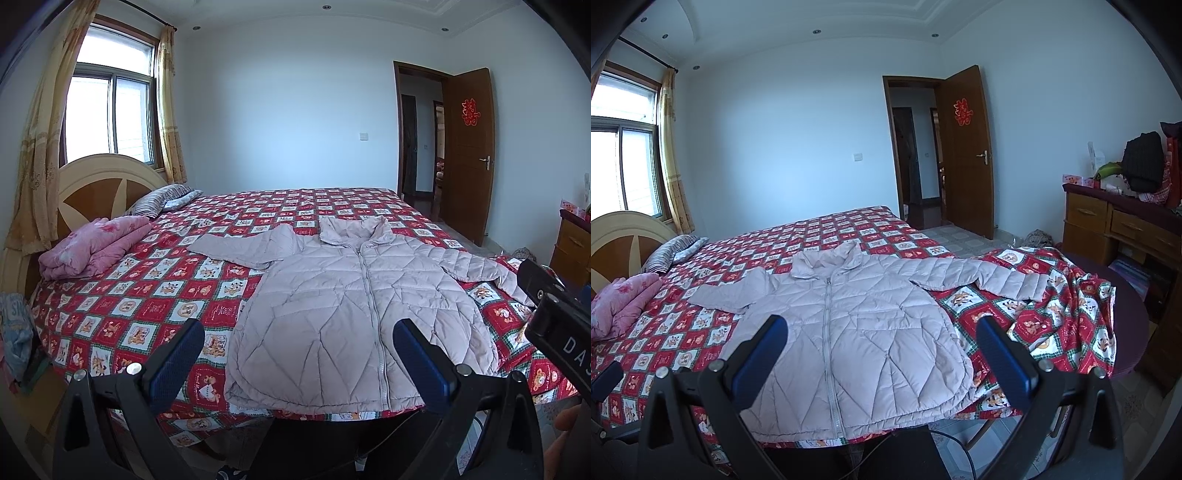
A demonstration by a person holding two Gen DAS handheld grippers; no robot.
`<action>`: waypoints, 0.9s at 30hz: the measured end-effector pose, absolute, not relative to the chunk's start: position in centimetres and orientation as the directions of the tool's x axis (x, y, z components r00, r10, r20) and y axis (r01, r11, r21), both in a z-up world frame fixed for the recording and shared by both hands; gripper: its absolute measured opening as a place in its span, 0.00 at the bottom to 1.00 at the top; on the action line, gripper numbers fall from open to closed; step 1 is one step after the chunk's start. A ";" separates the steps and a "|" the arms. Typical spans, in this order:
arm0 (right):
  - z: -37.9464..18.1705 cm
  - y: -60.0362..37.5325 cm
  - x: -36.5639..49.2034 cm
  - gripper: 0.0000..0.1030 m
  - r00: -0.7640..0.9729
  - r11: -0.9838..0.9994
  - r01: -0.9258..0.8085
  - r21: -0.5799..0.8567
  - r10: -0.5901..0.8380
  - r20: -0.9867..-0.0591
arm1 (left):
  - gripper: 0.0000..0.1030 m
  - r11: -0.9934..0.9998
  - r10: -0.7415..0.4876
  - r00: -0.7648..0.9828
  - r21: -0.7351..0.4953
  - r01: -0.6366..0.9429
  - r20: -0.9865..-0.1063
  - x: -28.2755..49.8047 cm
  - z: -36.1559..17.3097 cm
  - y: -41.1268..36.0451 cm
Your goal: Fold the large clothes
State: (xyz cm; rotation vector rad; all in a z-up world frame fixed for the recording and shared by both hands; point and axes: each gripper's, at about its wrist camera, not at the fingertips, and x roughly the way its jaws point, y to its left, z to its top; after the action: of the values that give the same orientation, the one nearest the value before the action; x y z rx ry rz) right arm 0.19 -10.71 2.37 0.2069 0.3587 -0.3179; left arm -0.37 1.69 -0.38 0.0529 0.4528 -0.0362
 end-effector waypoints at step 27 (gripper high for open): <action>2.5 -11.1 0.4 1.00 0.888 0.932 0.321 0.167 -0.235 -0.396 | 0.99 0.998 -0.023 0.898 0.038 0.044 -0.440 -0.2 -0.2 1.7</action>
State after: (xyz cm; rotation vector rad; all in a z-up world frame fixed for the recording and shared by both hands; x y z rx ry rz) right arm 0.39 -11.14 2.52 0.2320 0.3802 -0.2916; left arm -0.17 1.67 -0.16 0.0471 0.4547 -0.0350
